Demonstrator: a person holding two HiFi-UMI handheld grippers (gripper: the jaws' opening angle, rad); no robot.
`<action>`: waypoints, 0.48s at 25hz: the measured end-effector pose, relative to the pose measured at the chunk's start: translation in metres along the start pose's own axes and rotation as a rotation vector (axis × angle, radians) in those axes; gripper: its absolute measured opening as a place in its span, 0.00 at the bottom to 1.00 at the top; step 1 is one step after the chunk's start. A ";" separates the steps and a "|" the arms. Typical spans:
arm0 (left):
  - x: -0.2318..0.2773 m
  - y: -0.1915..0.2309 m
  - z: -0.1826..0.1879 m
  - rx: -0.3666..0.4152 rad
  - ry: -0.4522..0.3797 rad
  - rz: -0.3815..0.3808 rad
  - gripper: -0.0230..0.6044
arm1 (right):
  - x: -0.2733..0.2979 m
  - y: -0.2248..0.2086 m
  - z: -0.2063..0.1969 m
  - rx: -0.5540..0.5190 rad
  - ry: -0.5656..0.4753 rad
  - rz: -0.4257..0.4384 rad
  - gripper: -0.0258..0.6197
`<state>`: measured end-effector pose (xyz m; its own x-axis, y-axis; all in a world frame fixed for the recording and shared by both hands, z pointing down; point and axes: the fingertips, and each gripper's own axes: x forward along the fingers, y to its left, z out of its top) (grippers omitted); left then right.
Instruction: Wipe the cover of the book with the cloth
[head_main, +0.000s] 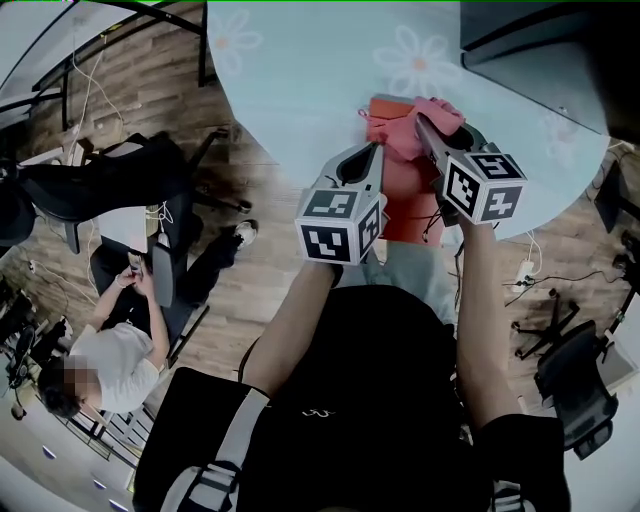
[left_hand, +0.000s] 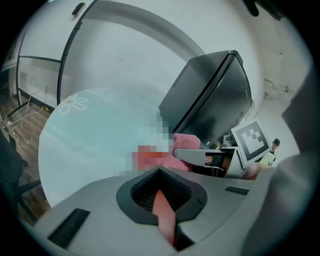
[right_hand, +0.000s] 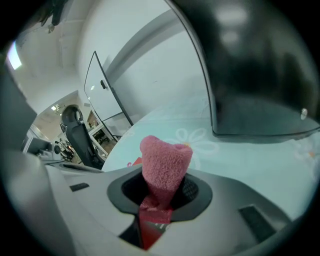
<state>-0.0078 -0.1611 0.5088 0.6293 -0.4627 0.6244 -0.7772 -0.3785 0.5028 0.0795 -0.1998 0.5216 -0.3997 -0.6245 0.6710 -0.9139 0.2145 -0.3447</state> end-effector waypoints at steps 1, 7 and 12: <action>0.000 -0.002 0.000 0.005 0.002 -0.005 0.06 | -0.003 -0.003 -0.001 0.003 -0.002 -0.009 0.20; 0.002 -0.011 -0.003 0.024 0.012 -0.029 0.06 | -0.014 -0.021 -0.005 0.027 -0.017 -0.046 0.20; 0.003 -0.019 -0.005 0.044 0.021 -0.048 0.06 | -0.025 -0.035 -0.008 0.051 -0.031 -0.082 0.20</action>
<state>0.0092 -0.1517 0.5042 0.6653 -0.4262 0.6130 -0.7449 -0.4350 0.5059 0.1214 -0.1858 0.5220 -0.3208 -0.6614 0.6779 -0.9382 0.1240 -0.3231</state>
